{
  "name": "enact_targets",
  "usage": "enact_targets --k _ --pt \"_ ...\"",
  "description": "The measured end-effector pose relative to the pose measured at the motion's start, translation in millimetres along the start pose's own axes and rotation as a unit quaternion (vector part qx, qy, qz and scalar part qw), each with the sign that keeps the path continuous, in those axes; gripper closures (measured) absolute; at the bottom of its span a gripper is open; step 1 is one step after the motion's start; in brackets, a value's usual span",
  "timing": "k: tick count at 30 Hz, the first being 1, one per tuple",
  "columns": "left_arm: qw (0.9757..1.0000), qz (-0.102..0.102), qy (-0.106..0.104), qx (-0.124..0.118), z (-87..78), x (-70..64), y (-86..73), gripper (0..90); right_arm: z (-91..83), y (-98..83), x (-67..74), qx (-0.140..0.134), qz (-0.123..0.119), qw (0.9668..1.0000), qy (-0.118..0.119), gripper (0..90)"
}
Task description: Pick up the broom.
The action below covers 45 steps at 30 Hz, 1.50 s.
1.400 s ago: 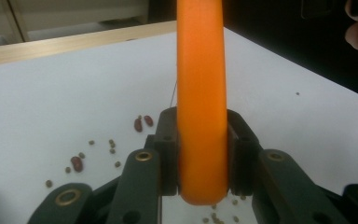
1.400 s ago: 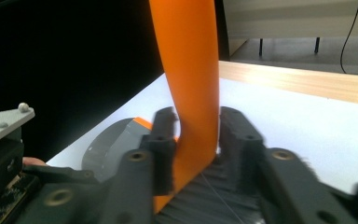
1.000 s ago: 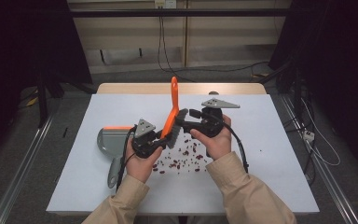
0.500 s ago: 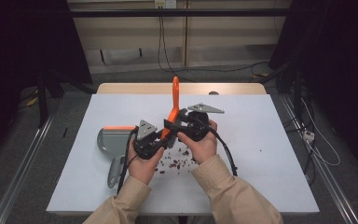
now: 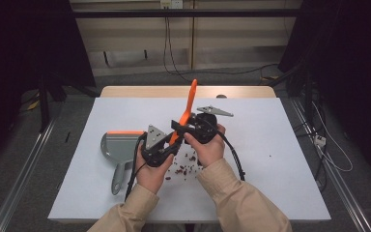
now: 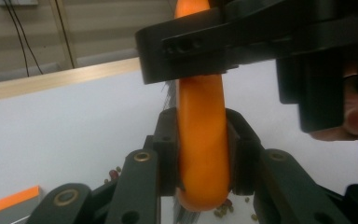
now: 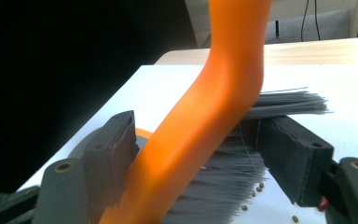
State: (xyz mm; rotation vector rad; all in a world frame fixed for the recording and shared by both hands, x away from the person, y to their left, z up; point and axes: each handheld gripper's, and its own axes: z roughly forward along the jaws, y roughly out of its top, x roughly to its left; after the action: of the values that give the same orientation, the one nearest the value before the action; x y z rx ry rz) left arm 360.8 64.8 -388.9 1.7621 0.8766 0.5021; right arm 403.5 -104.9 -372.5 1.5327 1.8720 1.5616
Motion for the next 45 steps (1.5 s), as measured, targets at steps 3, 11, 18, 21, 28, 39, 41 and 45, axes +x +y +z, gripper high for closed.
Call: enact_targets --k 3,11,18,21,28,39,41,45 --pt "0.9999 0.013 -0.001 0.0 -0.1 -2.8 1.0 69.6 0.3 0.3 -0.9 0.004 0.01 0.9999 -0.002 30.0" --pt "0.9992 0.039 0.008 -0.007 1.6 -12.5 1.9 68.5 -4.5 3.2 -4.0 0.017 0.059 0.9981 0.003 43.3" --pt "0.9986 0.052 0.009 0.0 5.1 -18.8 1.8 60.8 -8.7 5.7 -6.2 0.027 0.11 0.9934 0.017 58.4" --pt "0.9986 0.054 0.0 0.005 9.2 -18.3 0.1 57.5 -9.5 7.1 -7.4 0.031 0.106 0.9934 0.029 69.7" --pt "0.999 0.021 -0.031 0.026 9.0 -6.7 0.0 40.6 -17.5 14.8 -19.4 0.018 0.07 0.9972 0.018 69.9" --pt "0.9983 0.012 -0.047 0.031 7.4 4.1 1.5 23.7 -41.6 26.3 -48.1 0.02 0.01 0.9997 -0.006 70.0" --pt "0.9978 0.016 -0.054 0.037 5.9 6.3 3.0 20.9 -45.7 28.5 -53.1 0.029 -0.008 0.9995 -0.011 70.0" --pt "0.9971 0.014 -0.064 0.039 2.5 11.5 5.6 16.1 -56.3 34.4 -70.6 0.047 -0.034 0.9983 -0.012 70.0"
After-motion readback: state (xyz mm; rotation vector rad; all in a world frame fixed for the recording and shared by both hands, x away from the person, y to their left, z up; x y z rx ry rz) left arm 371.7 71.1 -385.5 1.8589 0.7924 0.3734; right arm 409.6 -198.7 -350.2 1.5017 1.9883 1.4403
